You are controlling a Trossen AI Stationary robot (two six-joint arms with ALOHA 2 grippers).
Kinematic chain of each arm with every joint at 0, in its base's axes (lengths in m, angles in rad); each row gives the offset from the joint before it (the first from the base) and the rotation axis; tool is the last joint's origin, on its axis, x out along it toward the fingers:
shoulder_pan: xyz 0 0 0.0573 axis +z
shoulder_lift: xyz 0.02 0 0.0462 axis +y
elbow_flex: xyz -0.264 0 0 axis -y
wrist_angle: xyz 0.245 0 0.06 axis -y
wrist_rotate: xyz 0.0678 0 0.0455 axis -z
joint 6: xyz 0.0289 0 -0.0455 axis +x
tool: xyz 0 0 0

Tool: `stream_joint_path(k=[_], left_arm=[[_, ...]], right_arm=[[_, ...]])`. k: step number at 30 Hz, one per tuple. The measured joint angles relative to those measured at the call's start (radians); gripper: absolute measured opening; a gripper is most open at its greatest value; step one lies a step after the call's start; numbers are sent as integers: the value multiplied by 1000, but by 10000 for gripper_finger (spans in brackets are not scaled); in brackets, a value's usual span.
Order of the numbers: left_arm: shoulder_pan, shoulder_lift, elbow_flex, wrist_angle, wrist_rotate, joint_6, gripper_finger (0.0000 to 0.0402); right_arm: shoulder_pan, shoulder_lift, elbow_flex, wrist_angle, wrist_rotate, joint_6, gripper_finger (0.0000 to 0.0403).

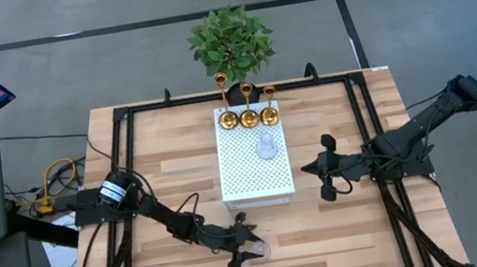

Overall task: Pick & Place candle stick holders
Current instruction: Put the transparent glass candle holder on the shelf

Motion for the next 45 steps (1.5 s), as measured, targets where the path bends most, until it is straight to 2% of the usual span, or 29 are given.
stream_joint_path(k=[14, 17, 20, 26, 32, 38, 45], left_arm=[[2, -41, -1, 6, 3, -36, 137], [-7, -101, -1, -20, 24, -36, 134], [-26, -179, -1, -130, 19, -36, 134], [-51, -376, -1, -380, -119, 0, 134], [-38, -552, -1, -456, -192, 123, 134], [47, -653, -1, -490, -275, 252, 134], [236, -634, -1, -493, -270, 215, 134]], right_arm=[[0, 0, 0, 0, 0, 2, 0], [0, 0, 0, -1, -3, 2, 0], [0, 0, 0, -3, -3, 2, 0], [0, 0, 0, -3, -3, 2, 0], [0, 0, 0, -5, -3, 1, 0], [0, 0, 0, -6, -3, 1, 0], [0, 0, 0, -7, -3, 0, 0]])
